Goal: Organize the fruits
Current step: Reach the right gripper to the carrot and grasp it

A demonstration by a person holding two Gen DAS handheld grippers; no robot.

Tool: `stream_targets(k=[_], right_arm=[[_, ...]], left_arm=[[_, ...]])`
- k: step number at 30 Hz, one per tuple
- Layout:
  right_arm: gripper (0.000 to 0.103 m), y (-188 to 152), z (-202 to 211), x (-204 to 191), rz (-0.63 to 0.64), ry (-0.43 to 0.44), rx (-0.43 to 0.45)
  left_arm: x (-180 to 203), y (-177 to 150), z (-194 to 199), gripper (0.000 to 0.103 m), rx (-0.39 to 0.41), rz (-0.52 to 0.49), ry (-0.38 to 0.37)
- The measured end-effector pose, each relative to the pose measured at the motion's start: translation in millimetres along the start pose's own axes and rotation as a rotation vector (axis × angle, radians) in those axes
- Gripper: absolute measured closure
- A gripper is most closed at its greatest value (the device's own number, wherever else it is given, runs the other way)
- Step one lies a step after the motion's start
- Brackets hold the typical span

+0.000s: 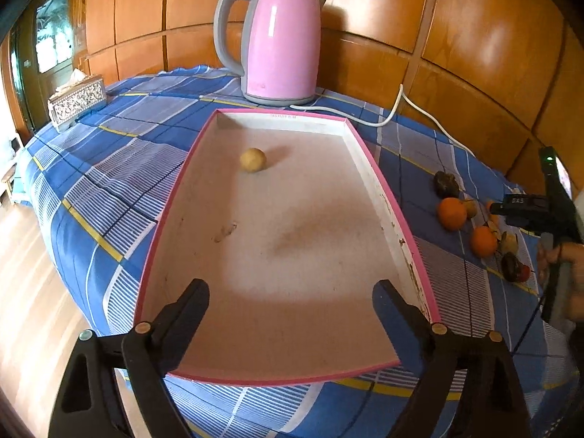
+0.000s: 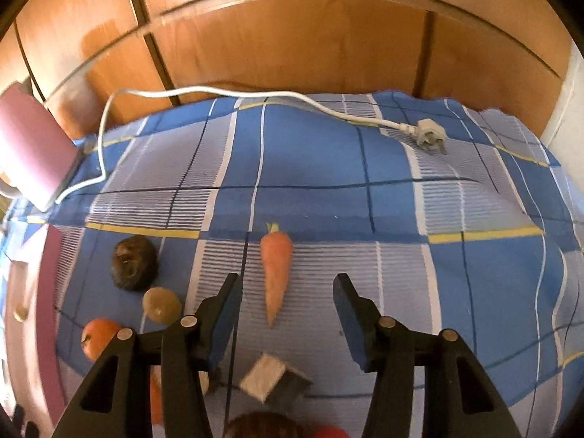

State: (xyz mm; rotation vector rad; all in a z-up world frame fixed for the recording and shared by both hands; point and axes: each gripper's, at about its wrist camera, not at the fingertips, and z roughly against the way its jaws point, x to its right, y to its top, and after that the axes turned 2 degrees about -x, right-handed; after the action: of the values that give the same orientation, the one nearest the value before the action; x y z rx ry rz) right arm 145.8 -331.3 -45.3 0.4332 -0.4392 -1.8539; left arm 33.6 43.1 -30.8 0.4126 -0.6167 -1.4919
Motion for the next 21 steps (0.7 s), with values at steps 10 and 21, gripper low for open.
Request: stream_targets(k=[10, 21], right_arm=[[0.086, 1, -18, -10, 0.075, -0.019, -0.018], [0.093, 7, 37, -29, 0.145, 0.06, 0.156]], left_arm=[[-10, 0, -2, 0.011, -0.006, 0.048, 0.019], [-13, 1, 3, 0.009, -0.002, 0.073, 0.021]])
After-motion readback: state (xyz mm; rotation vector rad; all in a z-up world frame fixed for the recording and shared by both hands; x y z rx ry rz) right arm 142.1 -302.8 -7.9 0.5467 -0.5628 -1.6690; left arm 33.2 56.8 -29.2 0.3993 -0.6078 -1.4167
